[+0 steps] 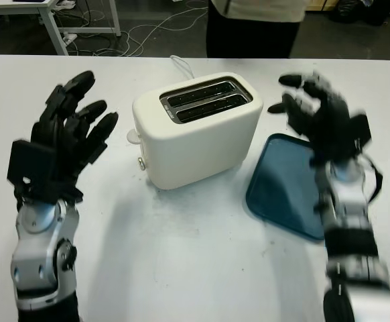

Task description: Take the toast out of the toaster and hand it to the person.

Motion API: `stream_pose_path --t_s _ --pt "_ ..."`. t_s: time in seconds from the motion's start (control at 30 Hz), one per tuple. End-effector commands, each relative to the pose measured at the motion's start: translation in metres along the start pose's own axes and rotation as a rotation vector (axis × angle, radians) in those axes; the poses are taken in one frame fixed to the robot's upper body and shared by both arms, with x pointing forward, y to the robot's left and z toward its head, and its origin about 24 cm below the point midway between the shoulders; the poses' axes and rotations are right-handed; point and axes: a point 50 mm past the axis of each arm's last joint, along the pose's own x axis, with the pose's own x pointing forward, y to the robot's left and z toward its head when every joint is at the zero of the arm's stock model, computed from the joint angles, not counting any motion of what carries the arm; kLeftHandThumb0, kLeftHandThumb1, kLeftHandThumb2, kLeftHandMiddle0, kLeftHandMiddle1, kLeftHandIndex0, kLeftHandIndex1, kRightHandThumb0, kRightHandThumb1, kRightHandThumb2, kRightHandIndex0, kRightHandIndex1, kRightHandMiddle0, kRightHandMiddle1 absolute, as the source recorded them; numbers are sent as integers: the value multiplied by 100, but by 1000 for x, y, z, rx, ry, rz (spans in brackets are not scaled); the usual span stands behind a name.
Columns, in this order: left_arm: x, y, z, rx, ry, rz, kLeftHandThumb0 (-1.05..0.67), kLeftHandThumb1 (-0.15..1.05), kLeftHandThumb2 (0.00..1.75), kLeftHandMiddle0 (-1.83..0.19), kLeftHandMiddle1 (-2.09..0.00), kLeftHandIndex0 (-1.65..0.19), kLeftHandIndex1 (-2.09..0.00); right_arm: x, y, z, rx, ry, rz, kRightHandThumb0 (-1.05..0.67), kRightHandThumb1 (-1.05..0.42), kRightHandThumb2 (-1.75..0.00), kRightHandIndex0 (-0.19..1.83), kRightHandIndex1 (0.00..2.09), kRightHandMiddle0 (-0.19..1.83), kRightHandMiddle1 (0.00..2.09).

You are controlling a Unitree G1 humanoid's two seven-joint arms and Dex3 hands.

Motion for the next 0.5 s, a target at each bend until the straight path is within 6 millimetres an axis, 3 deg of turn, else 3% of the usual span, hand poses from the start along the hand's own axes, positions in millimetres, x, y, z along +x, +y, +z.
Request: stream_pose_path --t_s 0.0,0.1,0.23,0.33,0.47 --pt "-8 0 -5 -34 4 3 -43 92 40 -4 -76 -20 -35 -14 10 -4 70 -18 -57 -53 -92 -51 44 20 49 7" --pt "-14 -2 -14 -45 27 1 -47 92 45 -1 -74 -17 -33 -30 17 -14 93 -24 -104 -51 -92 -57 39 16 46 4" --pt "-21 -7 -26 -32 55 -8 -49 92 50 0 -70 -16 -32 -45 24 -29 -41 11 -132 -54 -92 -58 36 13 42 1" --pt "-24 -11 -32 44 69 -12 -50 92 55 -1 -67 -16 -32 -47 32 -34 -57 26 -121 -57 -92 -56 36 12 40 0" --pt "-25 -15 -40 -13 104 -2 -51 92 47 -1 -63 -17 -28 -45 39 -33 -70 20 -98 -62 -92 -59 32 8 35 0"
